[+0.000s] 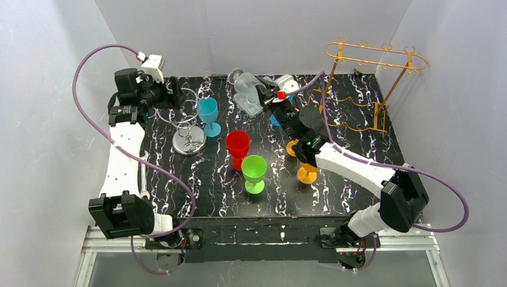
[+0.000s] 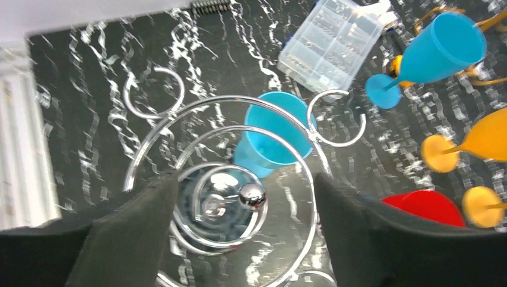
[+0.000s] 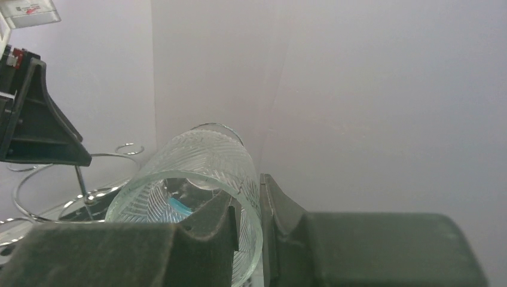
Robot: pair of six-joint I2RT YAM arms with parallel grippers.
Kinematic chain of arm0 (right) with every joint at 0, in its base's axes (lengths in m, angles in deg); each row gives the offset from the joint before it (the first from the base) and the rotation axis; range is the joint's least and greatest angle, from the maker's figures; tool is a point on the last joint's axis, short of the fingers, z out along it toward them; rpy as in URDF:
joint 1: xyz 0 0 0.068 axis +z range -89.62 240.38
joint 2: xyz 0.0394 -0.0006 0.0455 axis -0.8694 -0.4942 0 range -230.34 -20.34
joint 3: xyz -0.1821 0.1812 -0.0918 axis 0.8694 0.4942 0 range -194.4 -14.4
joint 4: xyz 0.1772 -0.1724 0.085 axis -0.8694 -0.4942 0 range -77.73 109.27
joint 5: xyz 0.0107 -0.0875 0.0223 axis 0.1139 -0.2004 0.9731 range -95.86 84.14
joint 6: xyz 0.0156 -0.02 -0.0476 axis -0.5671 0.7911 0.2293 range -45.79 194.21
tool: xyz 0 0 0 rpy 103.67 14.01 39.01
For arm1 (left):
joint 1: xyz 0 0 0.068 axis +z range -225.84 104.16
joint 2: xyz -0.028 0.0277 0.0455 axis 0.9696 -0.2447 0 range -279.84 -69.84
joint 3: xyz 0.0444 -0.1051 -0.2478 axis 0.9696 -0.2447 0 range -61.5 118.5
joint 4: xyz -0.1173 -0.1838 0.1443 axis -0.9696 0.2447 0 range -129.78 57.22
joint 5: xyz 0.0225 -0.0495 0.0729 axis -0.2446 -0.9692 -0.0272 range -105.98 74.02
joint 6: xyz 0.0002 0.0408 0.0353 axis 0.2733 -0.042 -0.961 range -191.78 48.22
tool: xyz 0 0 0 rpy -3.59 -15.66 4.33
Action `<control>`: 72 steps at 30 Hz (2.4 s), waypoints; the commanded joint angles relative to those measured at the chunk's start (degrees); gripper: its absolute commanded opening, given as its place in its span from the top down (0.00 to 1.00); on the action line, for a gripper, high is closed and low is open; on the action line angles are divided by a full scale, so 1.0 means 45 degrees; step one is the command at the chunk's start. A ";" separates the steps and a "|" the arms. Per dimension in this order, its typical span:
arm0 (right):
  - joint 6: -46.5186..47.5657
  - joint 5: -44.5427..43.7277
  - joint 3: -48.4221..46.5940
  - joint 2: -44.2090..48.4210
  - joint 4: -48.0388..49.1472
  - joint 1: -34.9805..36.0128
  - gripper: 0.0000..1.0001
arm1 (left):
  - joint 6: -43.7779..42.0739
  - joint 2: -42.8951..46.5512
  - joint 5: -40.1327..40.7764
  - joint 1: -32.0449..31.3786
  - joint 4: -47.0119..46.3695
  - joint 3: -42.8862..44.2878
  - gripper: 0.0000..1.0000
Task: Place the wine glass upside down on the wine glass rack
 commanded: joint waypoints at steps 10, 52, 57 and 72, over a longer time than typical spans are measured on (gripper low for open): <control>-0.1873 -0.1677 -0.4811 0.0800 -1.0717 0.0049 0.99 | 0.0741 0.0512 -0.1900 0.0032 0.3392 0.3805 0.02; -0.4387 -0.1320 -0.7063 -0.6315 -1.7228 0.5415 0.99 | 0.1847 -0.0560 0.1323 0.1255 0.4955 0.5337 0.02; -0.4352 -0.1462 -0.7025 -0.6393 -1.7175 0.5415 0.82 | 0.1714 -0.0460 0.1179 0.1337 0.5001 0.5233 0.02; -0.3051 -0.1635 -0.8423 -0.6281 -1.9434 0.5415 0.68 | 0.1552 -0.0328 0.0773 0.1596 0.5008 0.5084 0.02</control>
